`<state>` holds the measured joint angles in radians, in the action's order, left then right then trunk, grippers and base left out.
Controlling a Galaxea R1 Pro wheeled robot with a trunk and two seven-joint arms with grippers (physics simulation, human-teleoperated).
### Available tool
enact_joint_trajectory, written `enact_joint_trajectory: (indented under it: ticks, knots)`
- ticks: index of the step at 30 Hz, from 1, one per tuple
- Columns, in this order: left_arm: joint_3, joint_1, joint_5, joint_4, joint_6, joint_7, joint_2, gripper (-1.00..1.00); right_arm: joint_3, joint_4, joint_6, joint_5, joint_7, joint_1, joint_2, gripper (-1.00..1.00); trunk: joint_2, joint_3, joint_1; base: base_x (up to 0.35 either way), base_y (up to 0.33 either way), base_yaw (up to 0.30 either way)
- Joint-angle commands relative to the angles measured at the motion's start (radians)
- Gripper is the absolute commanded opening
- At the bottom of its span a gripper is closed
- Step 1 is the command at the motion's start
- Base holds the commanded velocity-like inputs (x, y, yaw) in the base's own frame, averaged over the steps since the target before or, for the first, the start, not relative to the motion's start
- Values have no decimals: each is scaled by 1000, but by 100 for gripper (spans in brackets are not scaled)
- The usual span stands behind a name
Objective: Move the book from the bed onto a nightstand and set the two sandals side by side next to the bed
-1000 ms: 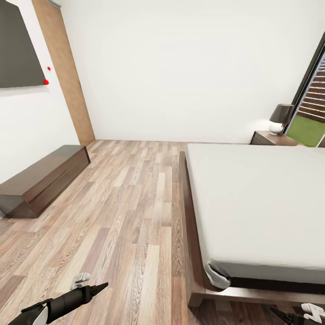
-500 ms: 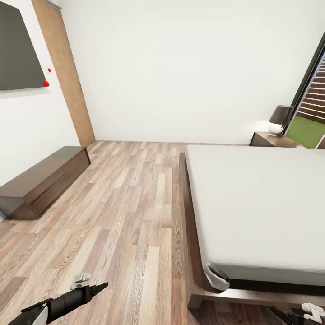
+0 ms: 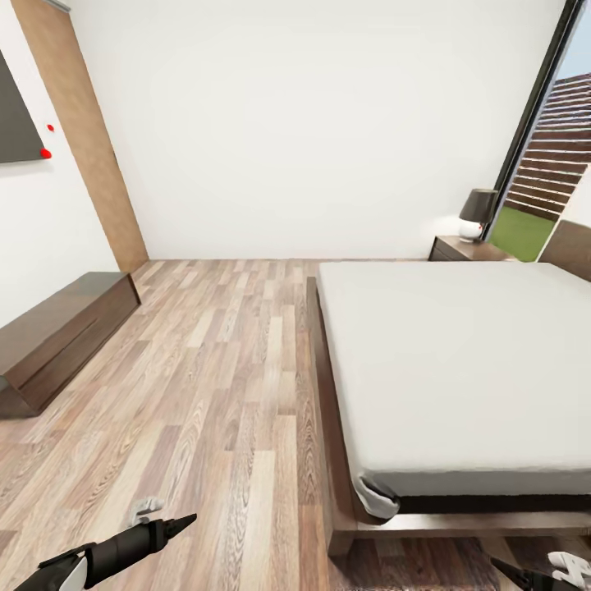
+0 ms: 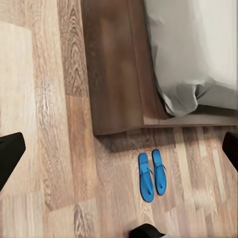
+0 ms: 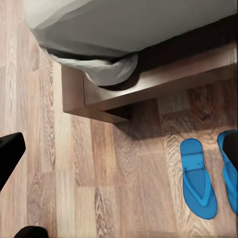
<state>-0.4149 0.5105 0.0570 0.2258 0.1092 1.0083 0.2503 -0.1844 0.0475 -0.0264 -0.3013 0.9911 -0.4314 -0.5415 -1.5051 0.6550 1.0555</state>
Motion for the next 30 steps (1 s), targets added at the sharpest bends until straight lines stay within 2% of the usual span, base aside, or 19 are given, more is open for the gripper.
enact_joint_trajectory:
  ticks: [1,30]
  knots:
    - [-8,0,6,1,10,6,0,100,-6,-1,-3,6,3,-1,0,100,0,0,0,0,0,-278]
    - [-8,0,6,1,10,4,-1,100,-6,-1,-3,5,3,-1,0,100,0,-15,0,0,0,-281]
